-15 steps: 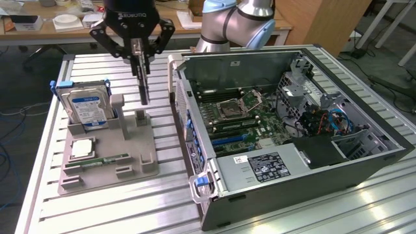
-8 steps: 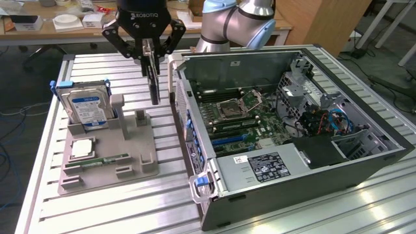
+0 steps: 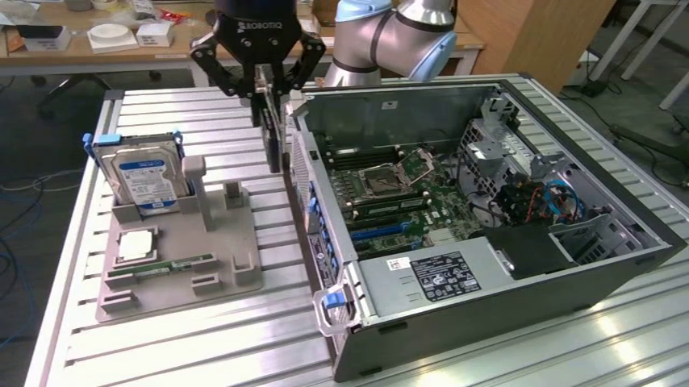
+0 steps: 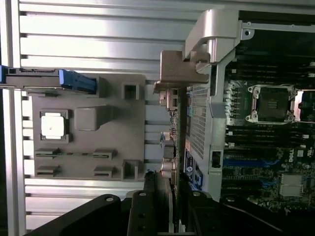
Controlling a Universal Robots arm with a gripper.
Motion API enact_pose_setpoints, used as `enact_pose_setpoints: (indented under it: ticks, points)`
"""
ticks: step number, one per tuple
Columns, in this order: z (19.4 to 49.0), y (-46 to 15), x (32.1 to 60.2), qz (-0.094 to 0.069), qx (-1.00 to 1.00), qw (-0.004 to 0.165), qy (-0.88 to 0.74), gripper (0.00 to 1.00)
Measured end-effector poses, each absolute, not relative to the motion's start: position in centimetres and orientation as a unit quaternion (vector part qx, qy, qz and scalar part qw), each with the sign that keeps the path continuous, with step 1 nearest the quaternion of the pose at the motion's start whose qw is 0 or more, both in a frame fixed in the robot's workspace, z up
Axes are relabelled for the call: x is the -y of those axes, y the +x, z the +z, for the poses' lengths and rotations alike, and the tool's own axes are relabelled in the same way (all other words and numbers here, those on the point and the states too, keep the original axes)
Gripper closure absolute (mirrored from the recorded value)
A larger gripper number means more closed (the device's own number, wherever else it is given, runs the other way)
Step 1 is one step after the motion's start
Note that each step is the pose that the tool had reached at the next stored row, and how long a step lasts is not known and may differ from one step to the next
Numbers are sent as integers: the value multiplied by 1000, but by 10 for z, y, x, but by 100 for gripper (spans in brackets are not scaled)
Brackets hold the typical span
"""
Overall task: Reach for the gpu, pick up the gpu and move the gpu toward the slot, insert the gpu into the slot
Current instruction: 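Pick up the gpu and move the gpu toward the slot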
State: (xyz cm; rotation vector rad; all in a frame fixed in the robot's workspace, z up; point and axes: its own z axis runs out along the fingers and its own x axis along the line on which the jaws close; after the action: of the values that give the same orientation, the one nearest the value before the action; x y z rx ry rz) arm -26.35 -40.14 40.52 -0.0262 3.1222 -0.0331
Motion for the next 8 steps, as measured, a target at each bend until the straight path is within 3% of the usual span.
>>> enact_pose_setpoints:
  ticks: [8]
  points:
    - [404, -227, 401, -10, -1000, 10, -8, 71]
